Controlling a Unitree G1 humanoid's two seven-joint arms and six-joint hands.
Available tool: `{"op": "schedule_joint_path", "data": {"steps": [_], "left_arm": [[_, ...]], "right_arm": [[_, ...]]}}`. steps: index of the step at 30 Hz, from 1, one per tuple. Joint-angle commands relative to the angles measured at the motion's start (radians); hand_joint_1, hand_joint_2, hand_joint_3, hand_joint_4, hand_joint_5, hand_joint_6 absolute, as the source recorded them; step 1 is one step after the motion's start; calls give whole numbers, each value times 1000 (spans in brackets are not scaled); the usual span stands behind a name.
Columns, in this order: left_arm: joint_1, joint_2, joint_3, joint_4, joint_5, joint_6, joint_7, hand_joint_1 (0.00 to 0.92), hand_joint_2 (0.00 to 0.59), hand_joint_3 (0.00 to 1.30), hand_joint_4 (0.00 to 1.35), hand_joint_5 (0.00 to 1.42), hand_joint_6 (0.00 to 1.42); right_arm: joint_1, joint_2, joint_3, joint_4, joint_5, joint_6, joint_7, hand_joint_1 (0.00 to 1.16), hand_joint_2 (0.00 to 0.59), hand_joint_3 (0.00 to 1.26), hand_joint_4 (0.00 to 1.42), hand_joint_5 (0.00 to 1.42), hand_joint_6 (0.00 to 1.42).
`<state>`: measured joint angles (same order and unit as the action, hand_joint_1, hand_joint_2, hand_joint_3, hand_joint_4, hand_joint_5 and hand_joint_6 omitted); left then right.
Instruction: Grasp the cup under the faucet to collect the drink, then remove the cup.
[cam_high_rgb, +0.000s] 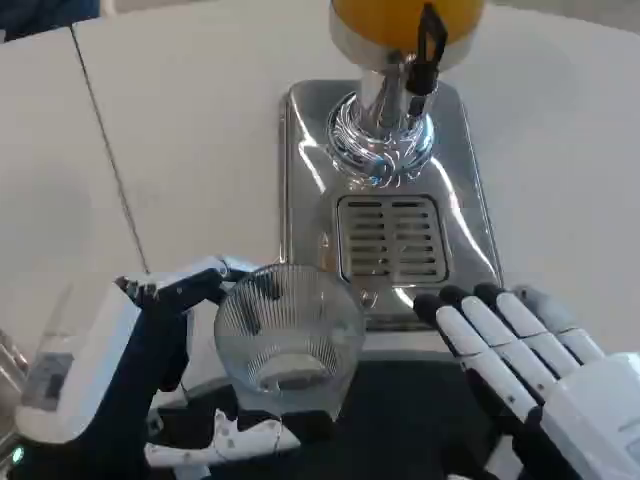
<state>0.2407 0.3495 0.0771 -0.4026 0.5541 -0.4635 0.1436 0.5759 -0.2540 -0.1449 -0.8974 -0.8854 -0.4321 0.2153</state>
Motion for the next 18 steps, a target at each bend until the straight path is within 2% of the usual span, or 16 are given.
{"op": "schedule_joint_path", "data": {"steps": [1, 11, 18], "left_arm": [[3, -13, 11, -25, -22, -6, -8, 696, 0, 1090, 1090, 1353, 1424], [-12, -37, 6, -16, -7, 9, -20, 696, 0, 1090, 1090, 1353, 1424], [-125, -80, -31, 42, 47, 66, 0, 696, 0, 1090, 1078, 1352, 1424]], "right_arm": [[-10, -10, -1, 3, -1, 13, 12, 91, 586, 0, 0, 0, 1], [-14, -18, -11, -9, 20, 33, 27, 91, 586, 0, 0, 0, 1], [-8, -33, -42, -16, 51, 41, 26, 98, 586, 0, 0, 0, 1]]}}
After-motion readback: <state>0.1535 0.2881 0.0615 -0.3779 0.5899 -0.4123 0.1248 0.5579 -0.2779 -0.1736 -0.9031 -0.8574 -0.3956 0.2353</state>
